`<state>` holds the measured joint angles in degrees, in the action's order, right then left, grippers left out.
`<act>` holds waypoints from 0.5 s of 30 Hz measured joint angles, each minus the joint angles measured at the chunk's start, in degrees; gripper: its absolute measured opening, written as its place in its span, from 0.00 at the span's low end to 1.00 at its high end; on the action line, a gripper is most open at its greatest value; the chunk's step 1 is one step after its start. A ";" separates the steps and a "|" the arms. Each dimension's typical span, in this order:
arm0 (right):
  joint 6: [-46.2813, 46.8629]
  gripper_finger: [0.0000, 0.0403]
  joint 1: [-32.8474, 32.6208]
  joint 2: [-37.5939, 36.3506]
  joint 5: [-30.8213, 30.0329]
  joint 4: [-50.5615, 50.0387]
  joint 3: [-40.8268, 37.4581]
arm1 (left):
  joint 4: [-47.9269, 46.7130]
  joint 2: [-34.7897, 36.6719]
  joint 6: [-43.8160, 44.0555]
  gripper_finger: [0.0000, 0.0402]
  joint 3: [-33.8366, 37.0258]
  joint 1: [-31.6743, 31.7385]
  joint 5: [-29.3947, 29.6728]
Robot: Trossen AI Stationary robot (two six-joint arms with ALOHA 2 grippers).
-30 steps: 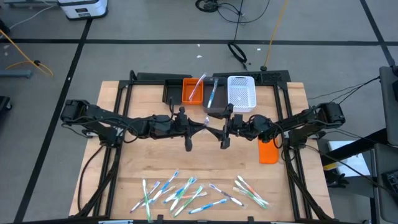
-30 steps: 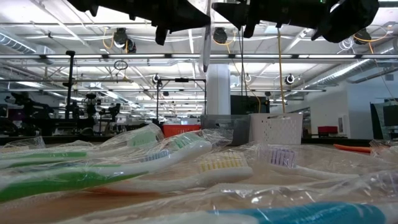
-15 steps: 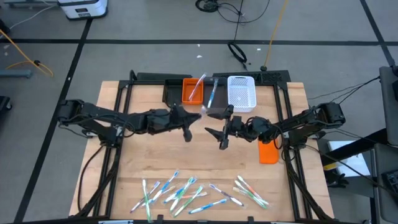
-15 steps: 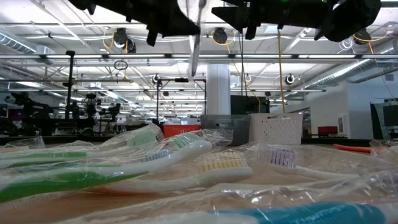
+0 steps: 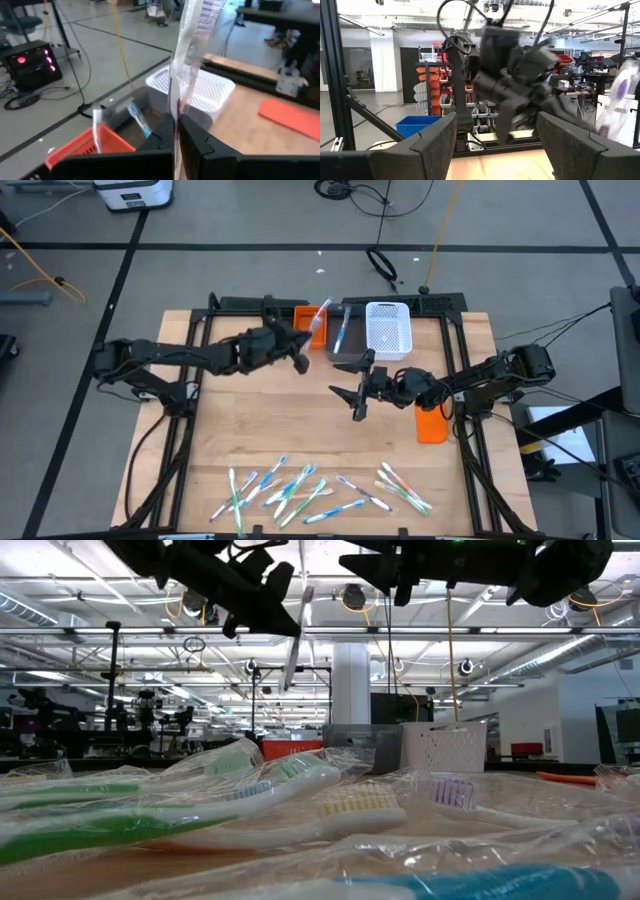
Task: Pick & Place Toothbrushes
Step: Put the purple toothbrush into the orange bin
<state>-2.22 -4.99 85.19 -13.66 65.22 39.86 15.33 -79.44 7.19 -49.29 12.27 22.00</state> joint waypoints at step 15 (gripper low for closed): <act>0.02 0.66 0.00 0.00 0.20 -0.37 0.00 | -1.35 -2.59 4.00 0.00 -0.03 11.74 -6.48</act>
<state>-2.20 -4.99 85.19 -13.46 64.85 39.86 13.98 -82.03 11.19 -49.32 24.02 15.52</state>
